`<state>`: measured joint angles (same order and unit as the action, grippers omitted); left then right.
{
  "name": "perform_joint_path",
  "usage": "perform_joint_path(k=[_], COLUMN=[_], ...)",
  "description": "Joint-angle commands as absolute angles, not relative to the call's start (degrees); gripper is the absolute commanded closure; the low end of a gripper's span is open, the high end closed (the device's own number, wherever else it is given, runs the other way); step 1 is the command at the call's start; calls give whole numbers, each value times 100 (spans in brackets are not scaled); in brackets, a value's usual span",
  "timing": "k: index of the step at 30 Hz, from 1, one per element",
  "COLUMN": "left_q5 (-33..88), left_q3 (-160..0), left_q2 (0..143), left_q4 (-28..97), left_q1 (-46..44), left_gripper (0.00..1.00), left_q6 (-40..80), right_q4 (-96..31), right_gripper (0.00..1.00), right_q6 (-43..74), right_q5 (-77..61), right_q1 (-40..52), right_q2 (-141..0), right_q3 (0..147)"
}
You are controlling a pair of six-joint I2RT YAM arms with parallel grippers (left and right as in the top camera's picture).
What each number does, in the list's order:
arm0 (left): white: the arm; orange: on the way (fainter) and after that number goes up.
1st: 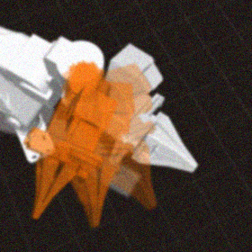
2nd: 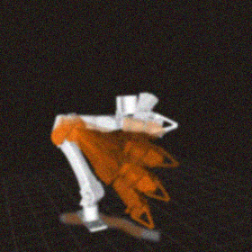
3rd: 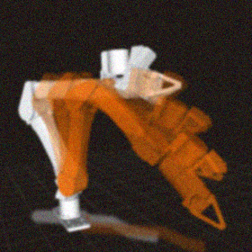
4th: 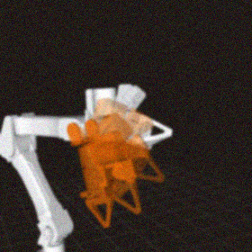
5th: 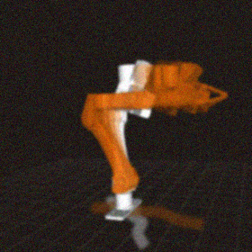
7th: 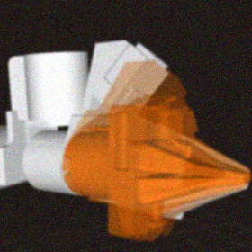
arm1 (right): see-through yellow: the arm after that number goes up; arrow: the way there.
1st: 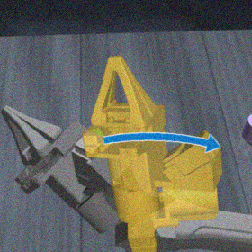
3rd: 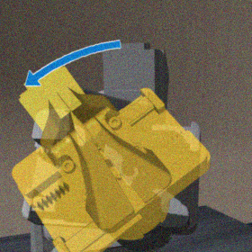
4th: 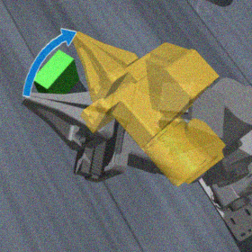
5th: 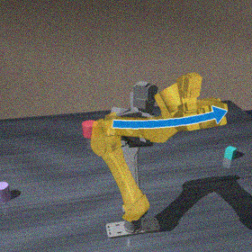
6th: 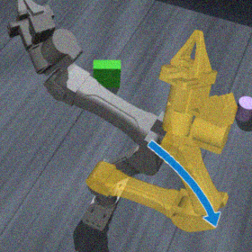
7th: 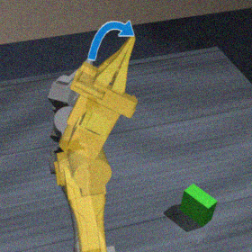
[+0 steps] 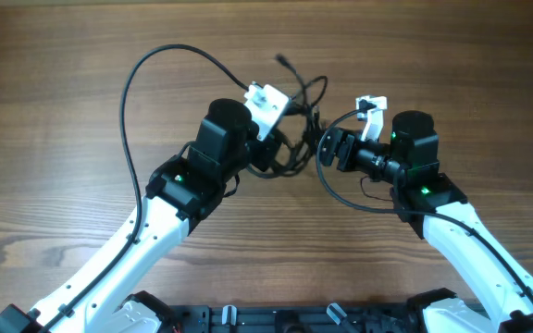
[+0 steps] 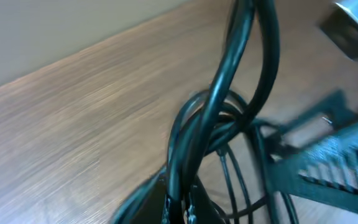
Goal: Untangle cables
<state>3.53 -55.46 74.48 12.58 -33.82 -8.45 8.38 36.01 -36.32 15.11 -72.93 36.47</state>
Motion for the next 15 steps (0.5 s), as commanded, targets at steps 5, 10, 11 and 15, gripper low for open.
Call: perform_joint_path(k=[5, 10, 11, 15], left_q5=[1205, 687, 633, 635], left_q3=[-5616, -5616, -5616, -5616], left_q2=[7426, 7426, 7426, 7426], left_q4=[1245, 1243, 1243, 1245], left_q1=[-3422, -3422, -3422, -3422], left_gripper=[96, 96, 96, 96], left_q6=[-1726, -1780, -1782, -1785], right_q4=[871, 810, 808, 808], right_gripper=[22, 19, 17, 11], right_q6=[2698, 2672, 2674, 2668], right_q5=[-3916, -3913, -3913, -3918], right_q1=[1516, 1516, 1516, 1516], right_q2=[-7319, -7319, -7319, -7319], right_q3=[3691, 3691, 3691, 3691])
